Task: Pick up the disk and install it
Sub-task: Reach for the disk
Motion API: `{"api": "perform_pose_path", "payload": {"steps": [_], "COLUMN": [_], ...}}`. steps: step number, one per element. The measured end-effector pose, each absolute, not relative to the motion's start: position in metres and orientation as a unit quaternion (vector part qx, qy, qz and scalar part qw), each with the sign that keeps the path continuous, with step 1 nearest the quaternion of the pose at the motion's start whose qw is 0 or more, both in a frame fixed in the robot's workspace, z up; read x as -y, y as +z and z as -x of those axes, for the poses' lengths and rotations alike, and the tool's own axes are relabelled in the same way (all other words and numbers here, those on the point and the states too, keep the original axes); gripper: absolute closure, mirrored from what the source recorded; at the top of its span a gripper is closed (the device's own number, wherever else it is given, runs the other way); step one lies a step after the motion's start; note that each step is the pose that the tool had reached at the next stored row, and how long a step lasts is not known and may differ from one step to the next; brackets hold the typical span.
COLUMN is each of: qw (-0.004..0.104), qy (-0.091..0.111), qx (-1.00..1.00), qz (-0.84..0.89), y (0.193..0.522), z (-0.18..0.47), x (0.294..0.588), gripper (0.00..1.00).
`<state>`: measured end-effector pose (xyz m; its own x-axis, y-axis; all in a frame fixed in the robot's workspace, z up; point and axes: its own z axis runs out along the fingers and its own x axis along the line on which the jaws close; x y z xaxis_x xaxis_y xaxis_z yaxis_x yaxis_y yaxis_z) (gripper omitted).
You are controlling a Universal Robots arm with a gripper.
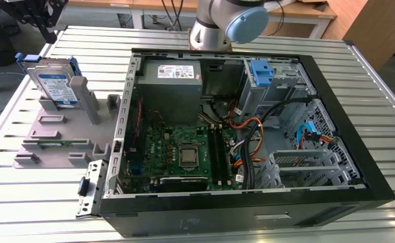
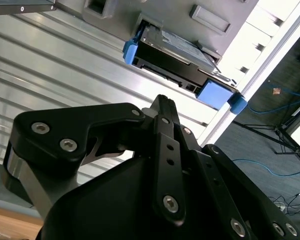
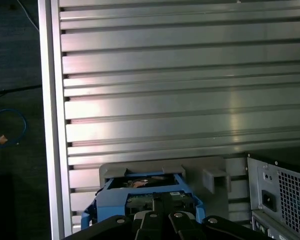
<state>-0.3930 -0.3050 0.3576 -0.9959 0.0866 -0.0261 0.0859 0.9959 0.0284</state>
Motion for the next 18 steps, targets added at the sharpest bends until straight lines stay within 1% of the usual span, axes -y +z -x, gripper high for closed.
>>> {"api": "perform_pose_path", "payload": {"steps": [18], "qw": [0.014], "qy": [0.012], "qx": [-0.999], "qz": [-0.044], "y": [0.356], "z": [0.4], "x": [0.3071], "gripper": [0.89]}}
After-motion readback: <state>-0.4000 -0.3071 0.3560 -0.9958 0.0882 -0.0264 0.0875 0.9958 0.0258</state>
